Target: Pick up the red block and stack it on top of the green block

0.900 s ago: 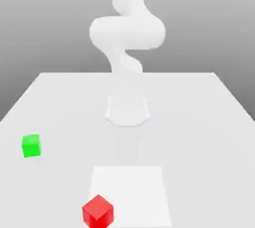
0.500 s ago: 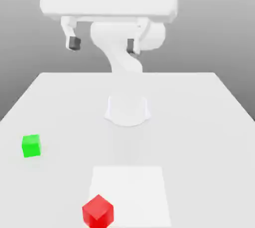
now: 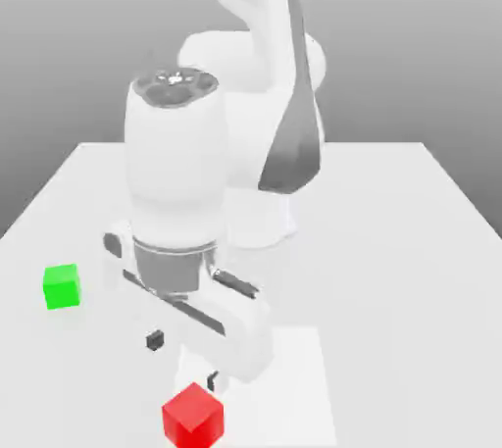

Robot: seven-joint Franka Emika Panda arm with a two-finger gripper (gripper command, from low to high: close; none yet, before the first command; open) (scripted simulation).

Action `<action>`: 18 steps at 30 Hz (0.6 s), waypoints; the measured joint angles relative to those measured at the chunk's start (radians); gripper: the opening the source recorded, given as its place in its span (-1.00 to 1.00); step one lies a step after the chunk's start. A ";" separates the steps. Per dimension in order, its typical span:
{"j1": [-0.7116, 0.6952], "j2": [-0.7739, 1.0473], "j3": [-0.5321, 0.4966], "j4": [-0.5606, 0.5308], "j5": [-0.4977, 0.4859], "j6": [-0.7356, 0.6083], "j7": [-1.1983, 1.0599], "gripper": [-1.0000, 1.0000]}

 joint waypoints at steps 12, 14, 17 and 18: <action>0.011 0.110 -0.015 0.015 -0.013 0.089 0.016 -1.00; 0.004 0.047 -0.006 0.005 -0.001 0.036 0.007 -1.00; -0.016 -0.043 -0.034 -0.029 0.004 -0.023 0.035 -1.00; -0.033 -0.066 -0.062 -0.048 -0.002 -0.027 0.068 -1.00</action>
